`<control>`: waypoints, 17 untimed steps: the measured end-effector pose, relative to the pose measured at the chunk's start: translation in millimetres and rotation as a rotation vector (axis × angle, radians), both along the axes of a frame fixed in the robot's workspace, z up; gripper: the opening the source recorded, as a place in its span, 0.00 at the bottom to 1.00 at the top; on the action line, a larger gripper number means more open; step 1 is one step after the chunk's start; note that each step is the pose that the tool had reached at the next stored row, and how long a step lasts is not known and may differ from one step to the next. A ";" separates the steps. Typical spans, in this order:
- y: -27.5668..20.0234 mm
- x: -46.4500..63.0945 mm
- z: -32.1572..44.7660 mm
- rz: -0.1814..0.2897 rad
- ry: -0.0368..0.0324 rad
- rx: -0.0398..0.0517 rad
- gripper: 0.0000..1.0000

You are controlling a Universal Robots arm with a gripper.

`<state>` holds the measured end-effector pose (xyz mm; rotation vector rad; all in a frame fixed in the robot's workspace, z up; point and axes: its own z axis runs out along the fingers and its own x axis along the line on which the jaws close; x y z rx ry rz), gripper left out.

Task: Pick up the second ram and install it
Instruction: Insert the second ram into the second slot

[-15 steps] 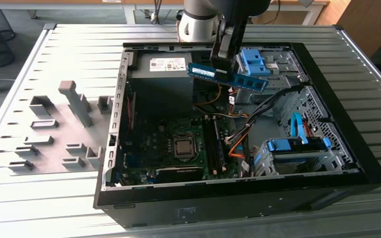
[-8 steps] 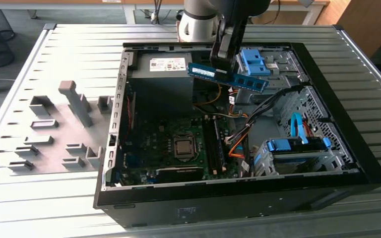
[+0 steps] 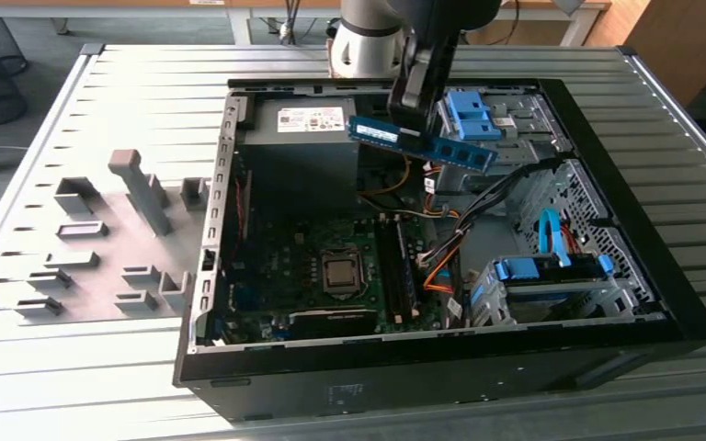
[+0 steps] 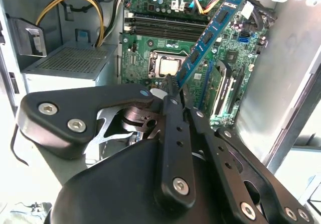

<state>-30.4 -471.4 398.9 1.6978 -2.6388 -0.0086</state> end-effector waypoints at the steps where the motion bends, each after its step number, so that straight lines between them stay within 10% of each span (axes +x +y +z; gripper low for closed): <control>1: 0.0 0.0 0.0 -0.006 0.0000 0.0000 0.14; 17: 0.0 0.0 -1.1 -0.146 0.0001 0.0001 0.14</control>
